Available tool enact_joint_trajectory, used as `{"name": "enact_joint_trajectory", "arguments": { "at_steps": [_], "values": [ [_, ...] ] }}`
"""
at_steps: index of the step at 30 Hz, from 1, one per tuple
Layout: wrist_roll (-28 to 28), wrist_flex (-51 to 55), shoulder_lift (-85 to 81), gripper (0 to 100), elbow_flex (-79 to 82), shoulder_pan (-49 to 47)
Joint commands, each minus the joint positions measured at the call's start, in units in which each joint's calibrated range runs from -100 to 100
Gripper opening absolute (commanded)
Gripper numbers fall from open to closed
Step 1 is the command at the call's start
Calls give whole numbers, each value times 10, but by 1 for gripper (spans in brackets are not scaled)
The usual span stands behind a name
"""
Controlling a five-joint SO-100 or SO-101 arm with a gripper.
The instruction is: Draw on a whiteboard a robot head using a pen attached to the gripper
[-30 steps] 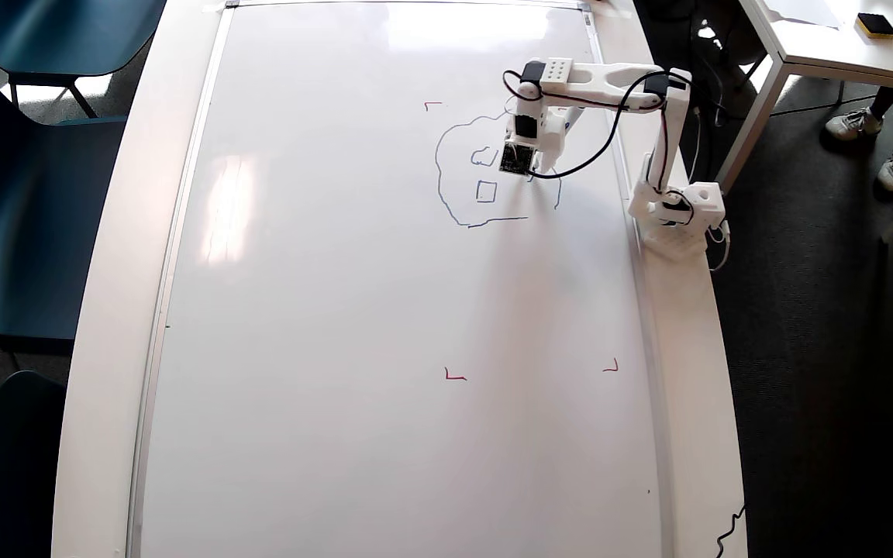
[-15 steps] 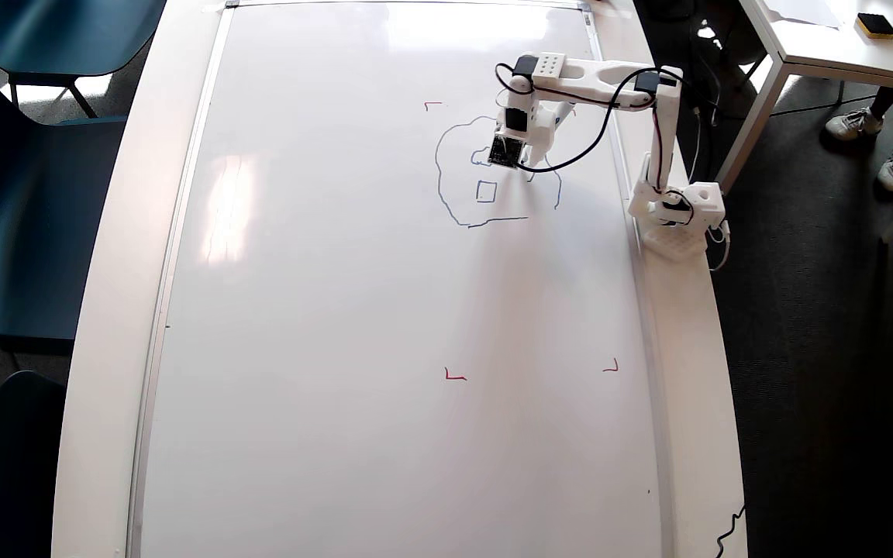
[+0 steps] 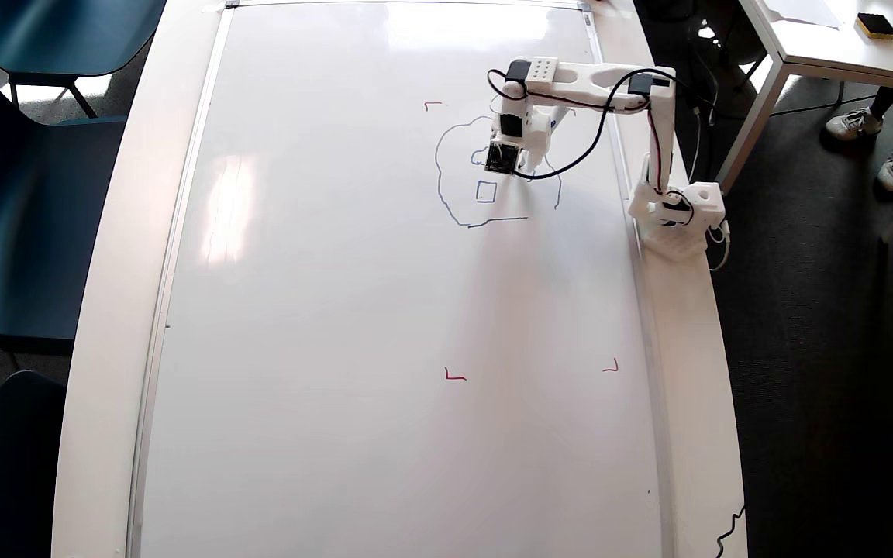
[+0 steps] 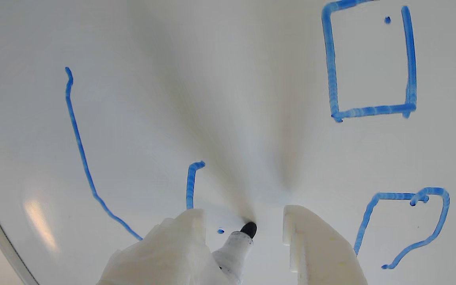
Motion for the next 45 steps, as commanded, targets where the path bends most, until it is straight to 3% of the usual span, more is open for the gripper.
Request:
{"name": "enact_joint_trajectory", "arguments": {
  "at_steps": [1, 33, 45],
  "values": [
    [-9, -6, 2, 12, -5, -25],
    [-9, -7, -93, 12, 119, -30],
    [-14, 0, -94, 12, 59, -29]
  ]
}}
